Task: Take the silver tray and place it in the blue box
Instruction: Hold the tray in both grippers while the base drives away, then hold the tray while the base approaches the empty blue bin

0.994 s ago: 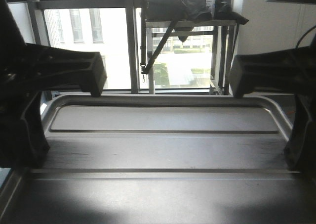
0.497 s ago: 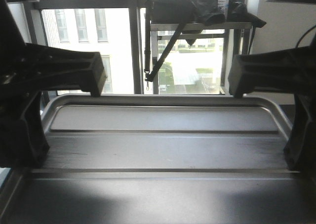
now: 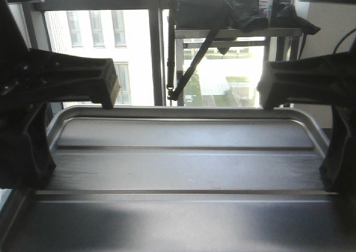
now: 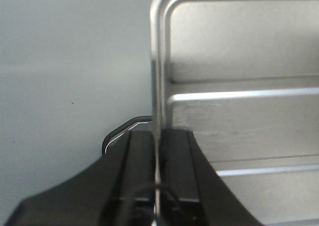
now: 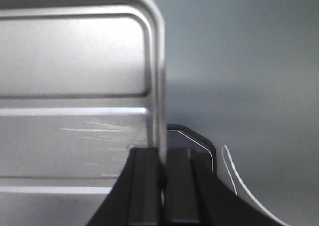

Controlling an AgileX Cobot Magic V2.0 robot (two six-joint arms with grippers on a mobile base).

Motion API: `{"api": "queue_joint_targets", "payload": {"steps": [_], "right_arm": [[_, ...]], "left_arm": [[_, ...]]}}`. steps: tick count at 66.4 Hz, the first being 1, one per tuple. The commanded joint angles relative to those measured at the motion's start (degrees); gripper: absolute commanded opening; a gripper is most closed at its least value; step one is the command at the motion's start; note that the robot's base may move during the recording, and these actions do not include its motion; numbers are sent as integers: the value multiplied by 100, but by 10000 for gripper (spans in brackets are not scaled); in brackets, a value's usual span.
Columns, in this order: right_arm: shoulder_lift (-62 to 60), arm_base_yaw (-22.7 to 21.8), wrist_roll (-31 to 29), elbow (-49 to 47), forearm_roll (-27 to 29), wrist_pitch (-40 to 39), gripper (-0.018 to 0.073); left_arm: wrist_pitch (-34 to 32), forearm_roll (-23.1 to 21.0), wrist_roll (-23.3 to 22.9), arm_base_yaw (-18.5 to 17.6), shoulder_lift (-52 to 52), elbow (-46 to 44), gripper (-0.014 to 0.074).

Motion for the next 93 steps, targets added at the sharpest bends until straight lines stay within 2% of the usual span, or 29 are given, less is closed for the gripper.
{"api": "queue_joint_targets", "payload": {"steps": [1,93], "right_arm": [[-139,-18,-2,-144,-211,-117,59],[-139,-18,-2,-144,-211,-110,59]], "left_arm": [[-18,144,6,-41,-140,-150,-15],[-15,144,6,-41,-140,-150,-15]]}}
